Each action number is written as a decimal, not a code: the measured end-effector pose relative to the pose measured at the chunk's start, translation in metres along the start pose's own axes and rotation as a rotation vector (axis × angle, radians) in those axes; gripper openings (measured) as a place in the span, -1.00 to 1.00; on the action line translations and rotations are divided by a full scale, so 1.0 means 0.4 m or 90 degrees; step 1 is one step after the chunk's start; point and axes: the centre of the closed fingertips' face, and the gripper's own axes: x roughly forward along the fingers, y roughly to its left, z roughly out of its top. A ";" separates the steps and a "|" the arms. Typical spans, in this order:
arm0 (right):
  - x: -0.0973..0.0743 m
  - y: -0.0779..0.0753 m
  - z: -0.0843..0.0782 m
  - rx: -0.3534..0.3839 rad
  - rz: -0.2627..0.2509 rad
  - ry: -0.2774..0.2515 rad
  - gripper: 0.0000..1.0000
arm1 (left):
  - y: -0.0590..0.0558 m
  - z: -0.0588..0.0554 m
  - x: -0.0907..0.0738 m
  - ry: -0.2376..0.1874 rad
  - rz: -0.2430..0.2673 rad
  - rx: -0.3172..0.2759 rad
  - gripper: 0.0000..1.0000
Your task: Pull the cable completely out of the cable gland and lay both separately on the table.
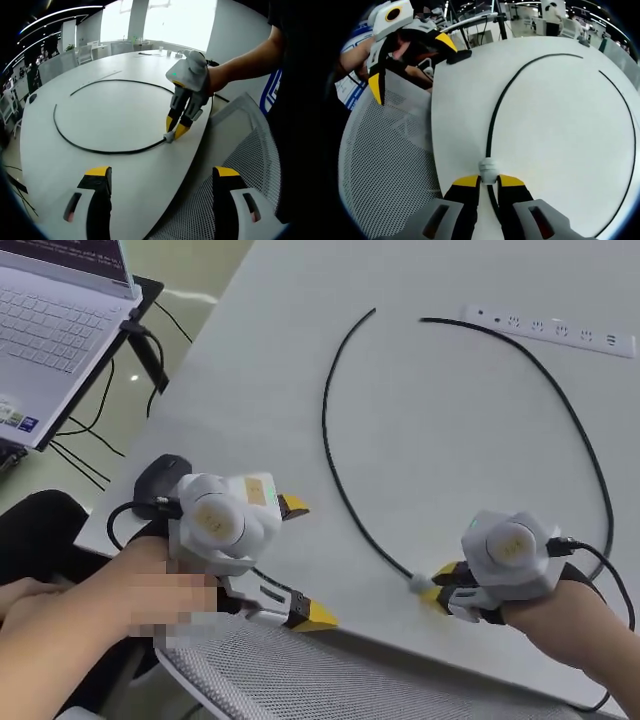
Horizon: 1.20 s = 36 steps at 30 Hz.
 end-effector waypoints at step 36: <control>-0.215 0.071 0.097 -0.054 0.021 -0.041 -0.86 | -0.090 0.163 0.034 -0.097 -0.015 -0.019 0.55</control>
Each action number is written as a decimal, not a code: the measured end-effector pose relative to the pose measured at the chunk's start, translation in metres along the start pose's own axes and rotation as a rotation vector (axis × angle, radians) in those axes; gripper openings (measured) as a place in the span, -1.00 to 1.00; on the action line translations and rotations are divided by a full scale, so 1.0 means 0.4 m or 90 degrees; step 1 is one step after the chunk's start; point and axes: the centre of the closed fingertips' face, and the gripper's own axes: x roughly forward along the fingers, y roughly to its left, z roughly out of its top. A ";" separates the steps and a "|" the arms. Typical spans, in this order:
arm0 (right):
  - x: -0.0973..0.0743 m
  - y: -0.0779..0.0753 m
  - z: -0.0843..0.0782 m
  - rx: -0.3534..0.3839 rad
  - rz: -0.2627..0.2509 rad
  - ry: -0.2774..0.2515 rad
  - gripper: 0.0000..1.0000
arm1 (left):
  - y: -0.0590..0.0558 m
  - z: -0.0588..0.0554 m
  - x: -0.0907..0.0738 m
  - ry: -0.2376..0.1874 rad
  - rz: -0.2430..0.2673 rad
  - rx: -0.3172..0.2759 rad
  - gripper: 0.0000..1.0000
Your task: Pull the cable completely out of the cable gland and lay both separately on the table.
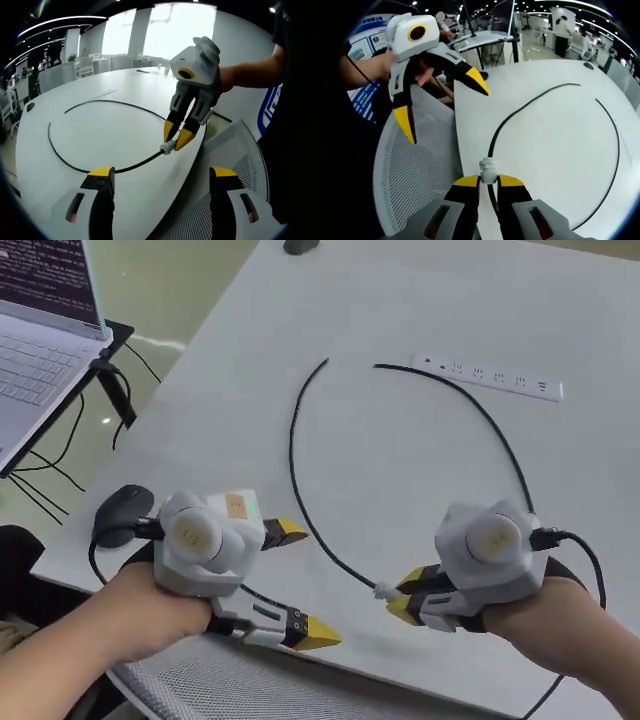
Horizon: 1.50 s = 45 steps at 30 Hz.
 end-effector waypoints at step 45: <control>-0.171 0.059 0.067 -0.226 0.080 -0.064 -0.86 | -0.085 0.146 0.096 -0.116 -0.132 0.003 -0.25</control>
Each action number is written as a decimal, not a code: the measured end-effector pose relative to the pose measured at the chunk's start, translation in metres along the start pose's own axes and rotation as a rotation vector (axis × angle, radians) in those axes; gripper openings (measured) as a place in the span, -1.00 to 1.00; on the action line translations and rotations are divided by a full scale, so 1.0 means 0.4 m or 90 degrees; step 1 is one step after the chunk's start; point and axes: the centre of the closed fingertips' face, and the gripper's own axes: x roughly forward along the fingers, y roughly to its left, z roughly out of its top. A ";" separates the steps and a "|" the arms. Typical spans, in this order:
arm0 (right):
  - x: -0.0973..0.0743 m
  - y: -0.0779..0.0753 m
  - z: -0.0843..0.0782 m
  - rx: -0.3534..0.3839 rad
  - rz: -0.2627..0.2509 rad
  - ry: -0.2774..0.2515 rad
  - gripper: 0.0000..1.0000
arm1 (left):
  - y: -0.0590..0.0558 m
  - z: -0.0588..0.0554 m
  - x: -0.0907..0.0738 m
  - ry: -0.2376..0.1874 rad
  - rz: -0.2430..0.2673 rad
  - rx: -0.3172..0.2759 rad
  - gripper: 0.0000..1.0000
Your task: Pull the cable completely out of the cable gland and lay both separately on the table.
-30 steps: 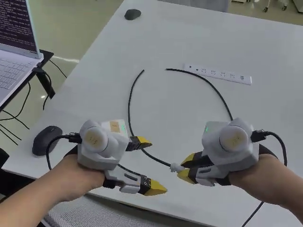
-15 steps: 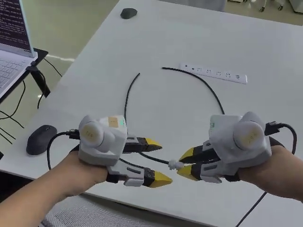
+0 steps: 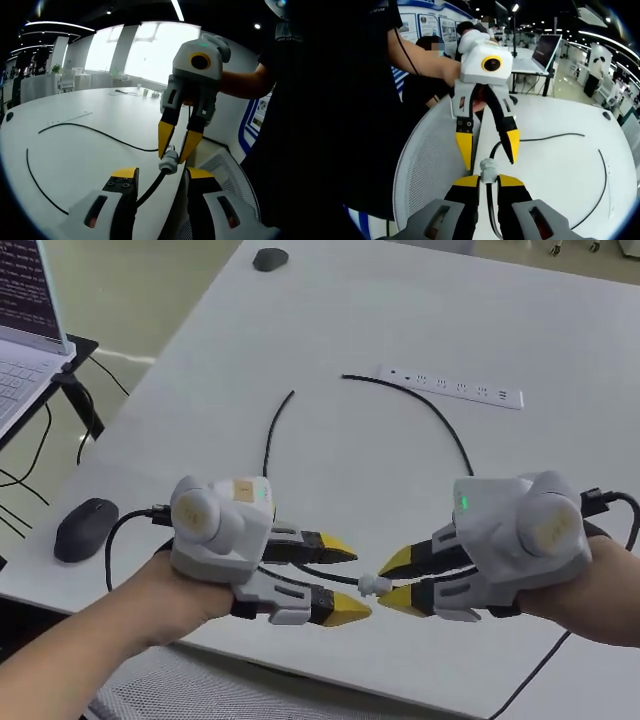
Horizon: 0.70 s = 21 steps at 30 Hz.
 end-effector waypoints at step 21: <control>-0.014 0.000 0.005 -0.023 0.016 -0.042 -0.86 | -0.025 0.025 0.007 -0.038 -0.034 0.015 -0.65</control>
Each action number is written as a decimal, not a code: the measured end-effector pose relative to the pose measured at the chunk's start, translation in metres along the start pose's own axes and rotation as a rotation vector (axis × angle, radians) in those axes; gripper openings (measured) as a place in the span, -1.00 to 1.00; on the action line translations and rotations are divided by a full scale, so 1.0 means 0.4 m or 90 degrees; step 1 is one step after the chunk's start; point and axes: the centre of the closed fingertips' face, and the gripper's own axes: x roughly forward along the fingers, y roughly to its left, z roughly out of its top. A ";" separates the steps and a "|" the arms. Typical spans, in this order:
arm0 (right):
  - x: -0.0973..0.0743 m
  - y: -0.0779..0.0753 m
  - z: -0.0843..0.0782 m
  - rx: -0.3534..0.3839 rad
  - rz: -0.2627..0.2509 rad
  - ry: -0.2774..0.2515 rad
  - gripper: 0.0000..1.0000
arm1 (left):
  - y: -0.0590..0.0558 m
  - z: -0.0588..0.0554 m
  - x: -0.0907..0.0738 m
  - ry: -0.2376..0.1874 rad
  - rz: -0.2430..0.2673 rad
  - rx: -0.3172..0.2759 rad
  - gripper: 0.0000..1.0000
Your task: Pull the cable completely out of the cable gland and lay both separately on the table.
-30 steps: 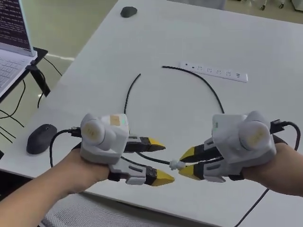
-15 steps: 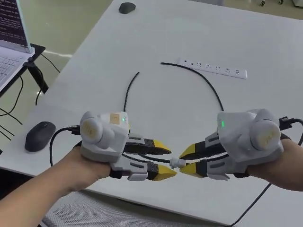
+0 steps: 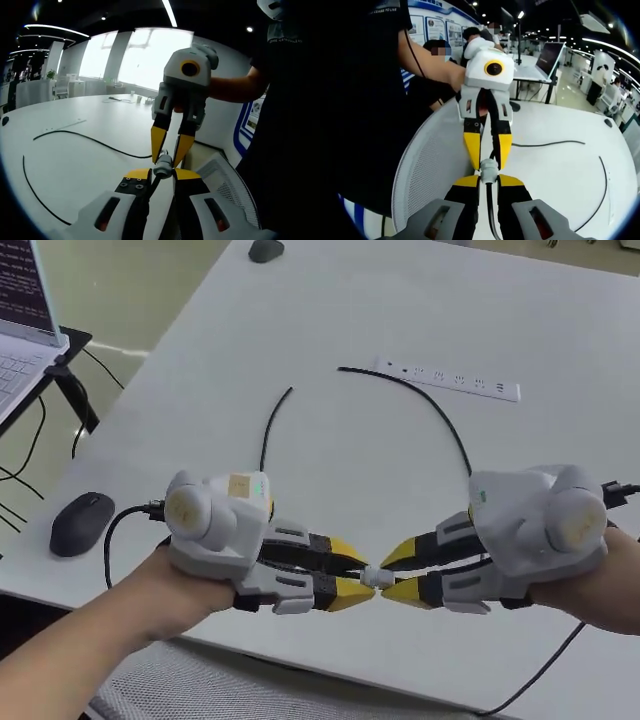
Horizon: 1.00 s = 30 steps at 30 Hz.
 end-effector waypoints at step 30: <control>-0.003 -0.012 0.026 0.078 0.011 -0.089 -0.74 | -0.002 0.018 -0.023 0.025 0.003 0.023 -0.71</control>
